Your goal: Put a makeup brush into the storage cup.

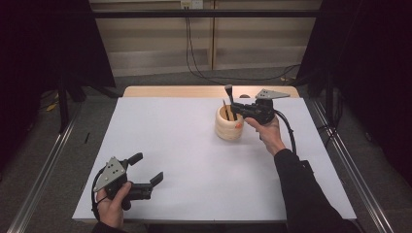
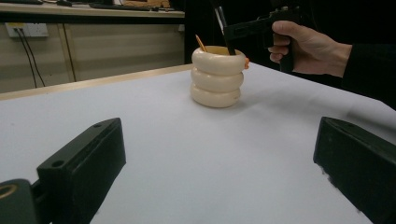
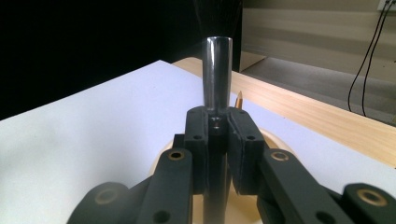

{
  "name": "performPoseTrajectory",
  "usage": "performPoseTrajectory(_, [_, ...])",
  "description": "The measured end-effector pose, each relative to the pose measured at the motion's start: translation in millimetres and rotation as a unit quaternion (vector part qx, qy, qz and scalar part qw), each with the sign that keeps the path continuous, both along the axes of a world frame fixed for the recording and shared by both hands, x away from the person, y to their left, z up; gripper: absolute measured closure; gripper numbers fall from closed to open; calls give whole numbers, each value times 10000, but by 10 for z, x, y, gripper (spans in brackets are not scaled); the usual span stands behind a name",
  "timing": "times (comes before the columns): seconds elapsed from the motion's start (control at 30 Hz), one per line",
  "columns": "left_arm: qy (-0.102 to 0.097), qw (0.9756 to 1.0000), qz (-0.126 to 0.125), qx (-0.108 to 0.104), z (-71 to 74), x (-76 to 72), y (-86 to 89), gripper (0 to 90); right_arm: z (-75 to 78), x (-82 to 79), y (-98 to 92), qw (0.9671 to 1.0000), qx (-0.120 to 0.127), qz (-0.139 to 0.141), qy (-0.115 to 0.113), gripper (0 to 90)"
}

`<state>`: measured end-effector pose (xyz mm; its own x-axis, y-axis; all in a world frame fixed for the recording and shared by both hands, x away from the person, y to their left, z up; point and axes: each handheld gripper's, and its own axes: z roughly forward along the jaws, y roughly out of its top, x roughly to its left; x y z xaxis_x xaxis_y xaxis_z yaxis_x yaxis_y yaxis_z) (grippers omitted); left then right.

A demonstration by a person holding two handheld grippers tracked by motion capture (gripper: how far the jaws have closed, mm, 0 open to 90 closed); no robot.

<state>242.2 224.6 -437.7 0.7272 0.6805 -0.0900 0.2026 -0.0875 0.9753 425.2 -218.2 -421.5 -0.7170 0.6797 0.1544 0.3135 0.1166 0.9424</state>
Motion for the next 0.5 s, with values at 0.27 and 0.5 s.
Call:
performPoseTrajectory(0.27, [24,10000,-8,1,-1,0,-3,22,-20,-6,-9,10000,-32,5,7,793])
performPoseTrajectory(0.5, [9,10000,-9,-11,-2,5,0,22,-58,5,-23,9999,-64,-32,71,792])
